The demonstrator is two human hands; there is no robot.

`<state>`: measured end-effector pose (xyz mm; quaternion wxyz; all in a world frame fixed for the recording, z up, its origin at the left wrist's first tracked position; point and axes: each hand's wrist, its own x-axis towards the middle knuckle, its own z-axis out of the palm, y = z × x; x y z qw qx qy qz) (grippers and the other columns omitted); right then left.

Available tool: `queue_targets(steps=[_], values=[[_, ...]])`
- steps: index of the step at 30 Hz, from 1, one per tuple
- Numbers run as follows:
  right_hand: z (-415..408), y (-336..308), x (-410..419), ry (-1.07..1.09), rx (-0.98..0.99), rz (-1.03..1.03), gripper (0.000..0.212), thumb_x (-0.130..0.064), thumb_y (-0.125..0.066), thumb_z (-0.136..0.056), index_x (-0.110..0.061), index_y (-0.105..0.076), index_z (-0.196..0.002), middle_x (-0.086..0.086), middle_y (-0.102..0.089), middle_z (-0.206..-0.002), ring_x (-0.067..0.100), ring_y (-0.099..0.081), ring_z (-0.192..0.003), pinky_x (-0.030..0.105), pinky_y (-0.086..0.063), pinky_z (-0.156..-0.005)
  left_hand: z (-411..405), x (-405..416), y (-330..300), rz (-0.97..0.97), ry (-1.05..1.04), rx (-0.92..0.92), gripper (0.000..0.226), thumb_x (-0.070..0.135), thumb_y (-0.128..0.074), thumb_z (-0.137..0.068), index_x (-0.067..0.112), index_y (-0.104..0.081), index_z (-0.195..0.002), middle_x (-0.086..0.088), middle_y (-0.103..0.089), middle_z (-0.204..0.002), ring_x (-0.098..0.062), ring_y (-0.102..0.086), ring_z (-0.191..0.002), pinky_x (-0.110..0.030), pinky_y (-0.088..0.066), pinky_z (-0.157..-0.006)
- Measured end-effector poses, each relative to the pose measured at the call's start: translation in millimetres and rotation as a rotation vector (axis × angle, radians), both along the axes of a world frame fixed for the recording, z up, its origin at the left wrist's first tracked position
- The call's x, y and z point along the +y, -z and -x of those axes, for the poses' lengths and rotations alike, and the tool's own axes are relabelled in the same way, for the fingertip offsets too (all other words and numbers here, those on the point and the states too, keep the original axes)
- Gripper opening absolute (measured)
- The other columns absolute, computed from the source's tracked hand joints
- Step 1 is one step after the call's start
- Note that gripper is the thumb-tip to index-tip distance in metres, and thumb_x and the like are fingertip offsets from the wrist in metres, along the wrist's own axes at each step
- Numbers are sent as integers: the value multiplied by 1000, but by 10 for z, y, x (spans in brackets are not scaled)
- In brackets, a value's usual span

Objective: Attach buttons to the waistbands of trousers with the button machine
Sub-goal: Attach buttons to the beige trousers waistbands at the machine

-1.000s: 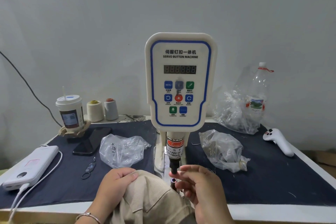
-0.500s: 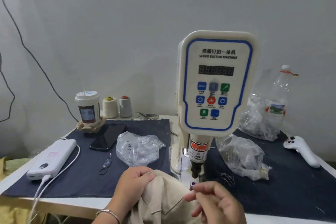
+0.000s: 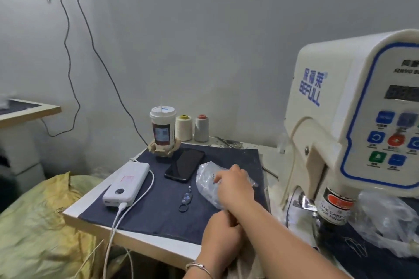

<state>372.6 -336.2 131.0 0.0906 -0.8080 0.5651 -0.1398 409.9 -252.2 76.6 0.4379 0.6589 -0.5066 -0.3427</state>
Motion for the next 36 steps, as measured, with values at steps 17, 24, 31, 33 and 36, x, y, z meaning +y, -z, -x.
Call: queue_targets(steps=[17, 24, 31, 33, 36], values=[[-384, 210, -501, -31, 200, -16, 27, -8, -51, -88, -18, -63, -111, 8, -42, -125, 29, -41, -117, 34, -38, -77, -14, -51, 108, 61, 1, -2, 25, 31, -46, -68, 9, -58, -74, -10, -67, -78, -17, -43, -68, -44, -49, -67], [-359, 202, -475, -49, 118, 32, 18, -8, -53, -87, -18, -65, -96, 7, -45, -118, 28, -42, -114, 33, -37, -73, -16, -63, 124, 64, -2, -49, 18, 27, -51, -73, 10, -56, -72, -7, -66, -75, -17, -43, -66, -36, -43, -61], [-336, 231, -471, -9, 148, 82, 27, -5, -51, -89, -10, -62, -112, 8, -43, -123, 26, -41, -116, 32, -38, -74, -19, -38, 88, 49, 15, -106, 16, 28, -50, -71, 17, -49, -60, 5, -52, -60, -18, -41, -64, -32, -35, -56], [-313, 238, -477, 3, 91, 108, 25, -6, -51, -89, -12, -64, -109, 7, -44, -121, 25, -40, -114, 33, -40, -74, -21, -39, 84, 49, 16, -138, 16, 26, -52, -74, 13, -50, -63, 2, -54, -63, -20, -42, -64, -33, -35, -57], [-262, 222, -454, 31, -19, 113, 20, -9, -56, -85, -17, -66, -101, 4, -45, -117, 21, -41, -100, 32, -39, -70, -8, -24, 76, 54, 10, -170, 21, 24, -54, -77, 16, -47, -58, 2, -50, -59, -20, -37, -60, -32, -31, -53]])
